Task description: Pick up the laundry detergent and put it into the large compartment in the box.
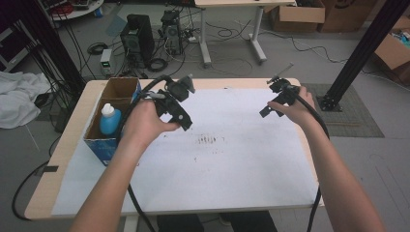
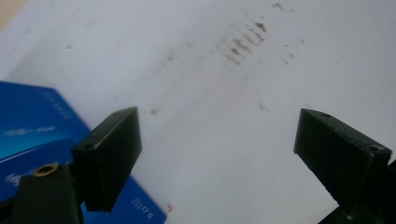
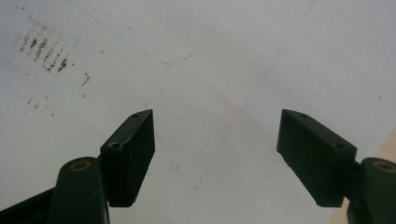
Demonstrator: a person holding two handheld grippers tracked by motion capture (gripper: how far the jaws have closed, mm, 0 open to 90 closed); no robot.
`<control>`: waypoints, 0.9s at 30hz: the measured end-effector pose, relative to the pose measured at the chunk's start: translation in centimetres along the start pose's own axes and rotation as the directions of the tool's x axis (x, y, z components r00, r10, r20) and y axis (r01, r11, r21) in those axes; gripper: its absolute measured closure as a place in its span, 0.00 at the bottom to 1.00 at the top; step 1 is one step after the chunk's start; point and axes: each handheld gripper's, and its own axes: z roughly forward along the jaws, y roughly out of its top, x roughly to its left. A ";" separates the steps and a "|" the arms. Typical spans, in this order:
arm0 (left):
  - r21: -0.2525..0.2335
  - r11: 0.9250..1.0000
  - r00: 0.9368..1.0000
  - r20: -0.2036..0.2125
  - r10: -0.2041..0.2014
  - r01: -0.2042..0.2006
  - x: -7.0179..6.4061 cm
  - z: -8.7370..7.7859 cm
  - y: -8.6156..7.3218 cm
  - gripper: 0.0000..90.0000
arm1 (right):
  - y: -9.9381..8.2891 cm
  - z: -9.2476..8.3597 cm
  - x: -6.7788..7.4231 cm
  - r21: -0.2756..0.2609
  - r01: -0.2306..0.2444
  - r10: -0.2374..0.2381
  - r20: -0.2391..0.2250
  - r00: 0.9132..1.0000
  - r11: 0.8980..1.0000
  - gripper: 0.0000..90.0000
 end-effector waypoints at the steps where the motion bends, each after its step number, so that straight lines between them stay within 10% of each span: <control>1: 0.009 1.000 1.000 0.004 0.016 -0.016 -0.5 0.4 0.1 0.18 | 0.0 0.0 0.0 0.000 0.000 0.000 0.000 1.000 1.000 0.31; 13: 0.054 0.993 0.995 0.021 0.101 -0.102 -3.7 4.0 1.2 0.17 | -0.2 -0.2 0.1 0.000 0.007 -0.007 0.004 1.000 1.000 0.29; 27: 0.037 0.992 0.992 0.046 0.118 -0.120 -4.6 4.4 1.5 0.17 | 0.0 -0.1 0.6 0.010 0.017 -0.017 0.002 1.000 1.000 0.29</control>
